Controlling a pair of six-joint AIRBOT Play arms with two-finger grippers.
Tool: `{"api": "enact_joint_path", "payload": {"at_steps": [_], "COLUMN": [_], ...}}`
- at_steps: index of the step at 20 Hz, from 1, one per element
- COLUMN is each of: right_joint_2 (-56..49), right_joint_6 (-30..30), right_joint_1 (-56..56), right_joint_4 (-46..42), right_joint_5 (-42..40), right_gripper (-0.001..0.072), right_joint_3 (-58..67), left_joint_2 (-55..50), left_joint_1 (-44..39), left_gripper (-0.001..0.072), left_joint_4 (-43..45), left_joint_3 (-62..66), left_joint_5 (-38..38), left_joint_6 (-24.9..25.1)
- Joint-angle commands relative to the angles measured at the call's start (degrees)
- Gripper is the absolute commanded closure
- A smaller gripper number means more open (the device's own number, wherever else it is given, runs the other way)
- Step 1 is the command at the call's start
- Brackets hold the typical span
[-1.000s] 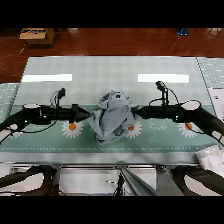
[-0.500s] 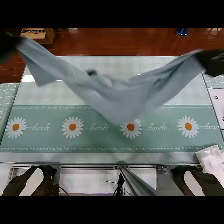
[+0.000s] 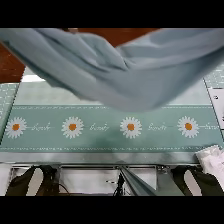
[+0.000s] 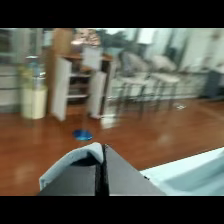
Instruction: Fold the shirts.
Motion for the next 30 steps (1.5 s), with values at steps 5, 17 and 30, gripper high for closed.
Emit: {"api": "enact_joint_path", "payload": {"at_steps": [5,17,30], "right_joint_2": [-1.53,-36.41,-58.07], "right_joint_6": [9.14,9.29,10.75], "right_joint_1": [0.02,0.02,0.02], "right_joint_4": [-23.02,-4.76,1.09], "right_joint_5": [31.08,31.93,1.22], "right_gripper": [0.0688,0.0687,0.0686], "right_joint_3": [5.35,2.86,2.86], "left_joint_2": [3.37,2.91,-14.29], "left_joint_1": [0.07,-11.43,-28.83], "left_gripper": [0.0685,0.0685,0.0684], "left_joint_4": [26.05,22.91,22.82], "left_joint_3": [1.14,-43.23,-56.74], "left_joint_5": [-19.61,1.70,23.76], "left_joint_6": [-9.01,-5.25,-3.74]}}
